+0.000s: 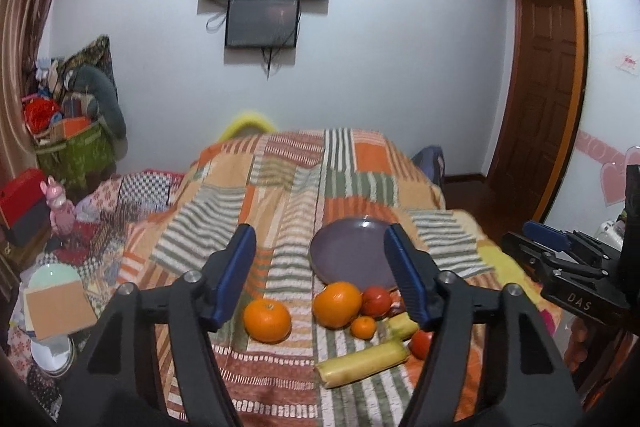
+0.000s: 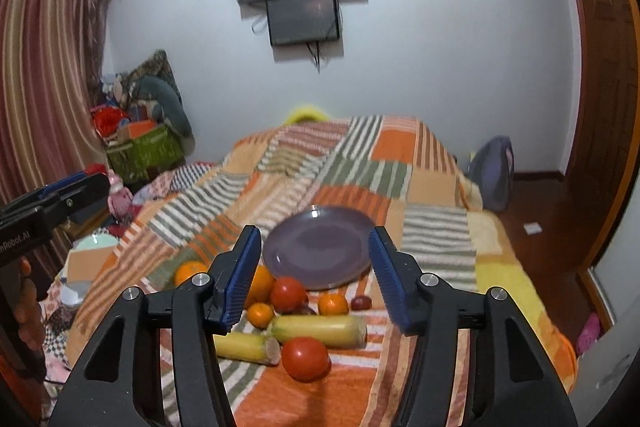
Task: Organize fruits
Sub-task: 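Move both grippers down toward the fruit in front of the purple plate, then grasp the yellow squash with the left gripper while the right gripper grasps the large red tomato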
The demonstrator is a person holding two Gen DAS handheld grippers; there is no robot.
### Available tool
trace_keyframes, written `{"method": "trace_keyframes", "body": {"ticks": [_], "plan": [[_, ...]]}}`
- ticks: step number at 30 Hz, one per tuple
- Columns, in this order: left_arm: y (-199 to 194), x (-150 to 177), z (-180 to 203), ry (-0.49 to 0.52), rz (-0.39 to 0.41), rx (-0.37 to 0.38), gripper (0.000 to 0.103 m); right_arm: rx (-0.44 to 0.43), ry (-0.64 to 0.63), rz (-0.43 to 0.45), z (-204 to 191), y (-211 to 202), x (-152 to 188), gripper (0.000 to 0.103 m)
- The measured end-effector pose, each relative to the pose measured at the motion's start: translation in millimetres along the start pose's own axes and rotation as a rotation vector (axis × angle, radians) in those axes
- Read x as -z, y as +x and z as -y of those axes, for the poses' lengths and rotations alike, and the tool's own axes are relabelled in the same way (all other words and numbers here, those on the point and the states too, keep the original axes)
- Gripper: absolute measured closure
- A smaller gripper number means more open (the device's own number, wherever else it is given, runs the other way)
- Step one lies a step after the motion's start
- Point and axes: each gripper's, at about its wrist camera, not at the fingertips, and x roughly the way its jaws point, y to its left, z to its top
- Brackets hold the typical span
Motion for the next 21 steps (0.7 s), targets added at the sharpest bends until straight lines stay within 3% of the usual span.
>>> {"method": "trace_keyframes", "body": {"ticks": [10, 15, 21], "plan": [[71.8, 31.2, -22.8, 0.002, -0.218, 0.022, 0.041, 0.01, 0.044, -0.243, 36.0, 48.8, 35.4, 0.051], [101.6, 54.9, -10.3, 0.033, -0.336, 0.082, 0.041, -0.011, 0.027, -0.317, 36.9, 56.5, 52.0, 0.051], [120.9, 81.7, 10.0, 0.066, -0.466, 0.176, 0.041, -0.096, 0.026, -0.372, 29.9, 69.4, 58.1, 0.051]]}}
